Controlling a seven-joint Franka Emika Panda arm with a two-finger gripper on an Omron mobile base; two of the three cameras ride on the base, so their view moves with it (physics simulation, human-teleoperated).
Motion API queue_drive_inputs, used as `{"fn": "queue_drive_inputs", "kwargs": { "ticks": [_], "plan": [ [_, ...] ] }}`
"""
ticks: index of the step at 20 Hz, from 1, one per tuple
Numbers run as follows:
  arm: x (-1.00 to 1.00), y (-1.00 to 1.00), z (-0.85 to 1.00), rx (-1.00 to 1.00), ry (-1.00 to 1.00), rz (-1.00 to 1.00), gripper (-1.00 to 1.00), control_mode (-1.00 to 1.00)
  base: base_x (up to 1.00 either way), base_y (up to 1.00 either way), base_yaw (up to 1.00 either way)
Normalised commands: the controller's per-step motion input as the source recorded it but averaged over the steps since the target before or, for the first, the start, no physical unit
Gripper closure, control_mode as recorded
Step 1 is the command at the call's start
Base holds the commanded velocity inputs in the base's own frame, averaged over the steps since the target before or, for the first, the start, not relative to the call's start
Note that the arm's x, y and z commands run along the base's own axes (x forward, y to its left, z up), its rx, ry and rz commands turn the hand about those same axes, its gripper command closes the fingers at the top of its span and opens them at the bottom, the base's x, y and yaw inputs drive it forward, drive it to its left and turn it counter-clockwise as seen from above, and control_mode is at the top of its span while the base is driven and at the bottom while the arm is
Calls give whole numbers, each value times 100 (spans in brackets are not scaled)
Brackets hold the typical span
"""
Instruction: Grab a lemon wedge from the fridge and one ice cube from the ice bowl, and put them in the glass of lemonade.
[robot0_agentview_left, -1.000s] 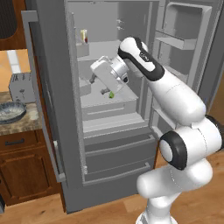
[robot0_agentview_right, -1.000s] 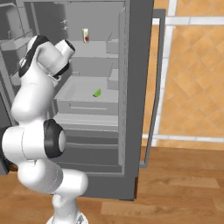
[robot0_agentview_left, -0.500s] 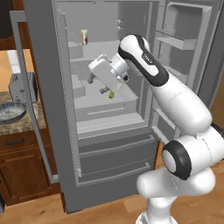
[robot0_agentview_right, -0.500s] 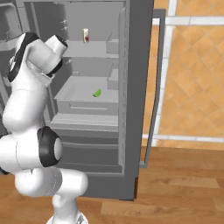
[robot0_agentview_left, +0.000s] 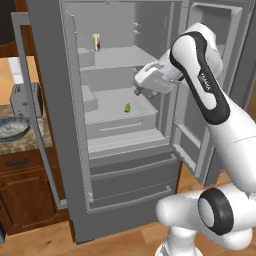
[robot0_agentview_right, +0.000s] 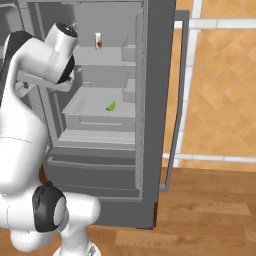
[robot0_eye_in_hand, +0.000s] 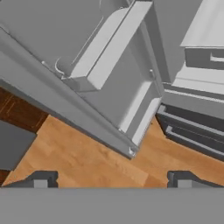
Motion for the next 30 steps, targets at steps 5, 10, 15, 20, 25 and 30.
{"fn": "queue_drive_inputs", "kwargs": {
  "ticks": [5,10,15,20,25,30],
  "plan": [
    [-96,-54,4,-7,-10,-9,-100,-100,0,0,0],
    [-100,-39,0,-5,-7,-9,-100,-100,0,0,0],
    [-95,-21,-9,-21,-11,-1,-100,-100,0,0,0],
    [-59,-8,-7,-21,8,-2,-100,-100,0,0,0],
    [-22,-40,-38,0,2,0,-100,-100,0,0,0],
    [-12,-15,-43,0,0,0,-100,-100,0,0,0]
  ]
}}
